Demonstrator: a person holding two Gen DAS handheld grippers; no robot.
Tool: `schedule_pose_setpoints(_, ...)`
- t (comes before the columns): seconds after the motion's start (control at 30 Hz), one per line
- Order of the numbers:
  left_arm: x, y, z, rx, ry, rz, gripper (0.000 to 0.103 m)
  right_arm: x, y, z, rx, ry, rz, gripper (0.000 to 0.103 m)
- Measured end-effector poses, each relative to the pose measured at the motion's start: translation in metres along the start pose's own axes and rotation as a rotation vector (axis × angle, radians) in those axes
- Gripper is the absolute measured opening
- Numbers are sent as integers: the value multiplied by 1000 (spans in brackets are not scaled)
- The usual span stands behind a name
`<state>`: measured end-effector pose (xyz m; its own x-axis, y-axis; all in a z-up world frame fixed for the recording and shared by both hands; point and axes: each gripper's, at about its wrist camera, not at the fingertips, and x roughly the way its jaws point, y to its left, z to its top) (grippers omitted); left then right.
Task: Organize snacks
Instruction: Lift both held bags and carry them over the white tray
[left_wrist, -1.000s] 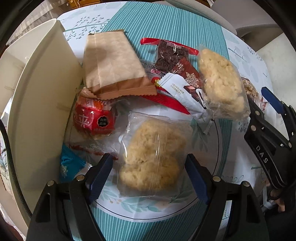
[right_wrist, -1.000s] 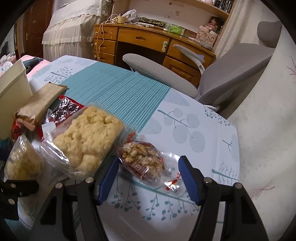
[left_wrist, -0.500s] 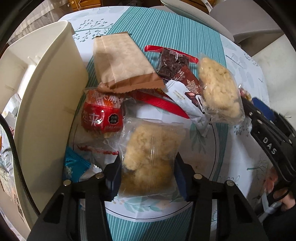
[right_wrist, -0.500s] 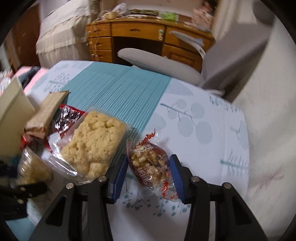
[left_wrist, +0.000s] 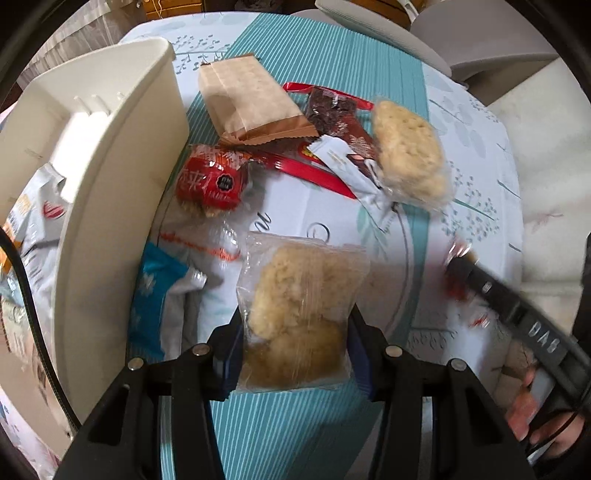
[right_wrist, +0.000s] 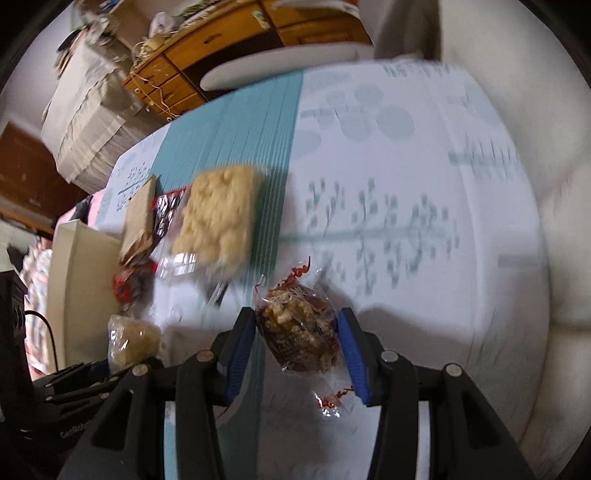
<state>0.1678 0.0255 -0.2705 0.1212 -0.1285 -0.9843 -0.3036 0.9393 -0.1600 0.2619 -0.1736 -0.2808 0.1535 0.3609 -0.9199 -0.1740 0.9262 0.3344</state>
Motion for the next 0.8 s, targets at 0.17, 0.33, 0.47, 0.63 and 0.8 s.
schedule_pose_setpoints(0.17,-31,-13,-21,12,-31,-10,48,-7,1,-37,96,81,48,46)
schedule_pose_setpoints(0.33,-61,-26,-41,24,-82,-27,48,-17,14,-74,110,150,88,46)
schedule_pose_setpoints(0.47,-85,-26,-64,33,-129,-40,48,-27,27,-100,93,185,129,46)
schedule_pose_setpoints(0.63,-109,-16,-94,36,-203,-59,48,-43,50,-125,36,185,171,46)
schedule_pose_setpoints(0.8,-129,1,-112,7,-275,-64,48,-60,70,-136,-39,167,202,46)
